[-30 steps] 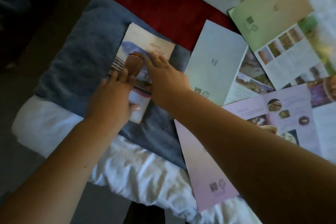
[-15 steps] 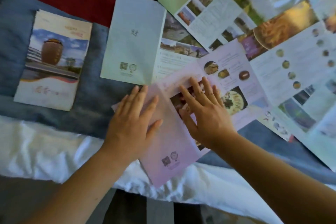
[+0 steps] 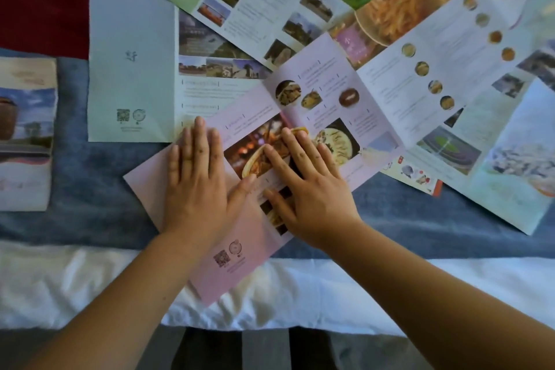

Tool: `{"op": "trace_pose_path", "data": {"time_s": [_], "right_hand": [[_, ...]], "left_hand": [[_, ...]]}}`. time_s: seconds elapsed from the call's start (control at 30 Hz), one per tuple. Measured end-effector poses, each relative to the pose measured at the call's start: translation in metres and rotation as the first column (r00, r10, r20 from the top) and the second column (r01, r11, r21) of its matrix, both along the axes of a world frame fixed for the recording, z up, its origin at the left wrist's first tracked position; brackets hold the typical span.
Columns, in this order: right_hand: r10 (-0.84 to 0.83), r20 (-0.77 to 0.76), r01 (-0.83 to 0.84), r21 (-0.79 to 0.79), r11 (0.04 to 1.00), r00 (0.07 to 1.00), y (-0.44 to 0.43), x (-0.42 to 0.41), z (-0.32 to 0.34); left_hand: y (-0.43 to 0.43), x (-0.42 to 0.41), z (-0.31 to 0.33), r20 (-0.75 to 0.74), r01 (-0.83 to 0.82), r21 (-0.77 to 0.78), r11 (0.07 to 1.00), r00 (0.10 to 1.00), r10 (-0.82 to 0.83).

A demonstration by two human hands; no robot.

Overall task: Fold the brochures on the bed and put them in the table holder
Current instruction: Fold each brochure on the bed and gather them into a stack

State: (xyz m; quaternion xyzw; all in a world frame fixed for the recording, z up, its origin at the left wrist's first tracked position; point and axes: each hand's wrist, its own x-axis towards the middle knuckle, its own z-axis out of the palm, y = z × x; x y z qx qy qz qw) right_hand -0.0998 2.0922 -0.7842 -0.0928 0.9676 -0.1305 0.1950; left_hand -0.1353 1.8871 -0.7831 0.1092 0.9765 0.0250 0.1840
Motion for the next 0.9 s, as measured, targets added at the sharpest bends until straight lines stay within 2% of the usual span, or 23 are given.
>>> {"op": "trace_pose_path", "data": {"time_s": [0.27,0.4,0.53,0.67,0.8,0.9], "right_hand": [[-0.01,-0.032,0.008,-0.054,0.999,0.999,0.001,0.0,-0.004],[-0.058,-0.027,0.056,-0.069,0.996,0.998,-0.001,0.001,-0.004],[-0.089,-0.042,0.087,-0.055,0.995,0.995,-0.005,0.001,-0.003],[-0.155,-0.075,0.149,-0.08,0.986,0.985,-0.01,0.001,-0.003],[-0.275,0.037,0.277,-0.134,0.951,0.961,-0.031,-0.008,-0.001],[-0.317,0.185,0.342,-0.124,0.931,0.93,-0.053,-0.02,-0.005]], "left_hand": [[0.057,-0.053,-0.004,-0.036,0.092,0.083,0.992,0.995,-0.089],[0.102,-0.088,-0.006,-0.058,0.195,0.154,0.969,0.98,-0.188],[0.147,-0.122,-0.007,-0.039,0.353,0.11,0.929,0.936,-0.351],[0.178,-0.135,-0.008,-0.017,0.432,0.073,0.899,0.902,-0.431],[0.194,-0.132,-0.008,0.004,0.508,0.101,0.855,0.86,-0.511],[0.202,-0.126,-0.006,0.03,0.568,0.169,0.806,0.814,-0.58]]}}
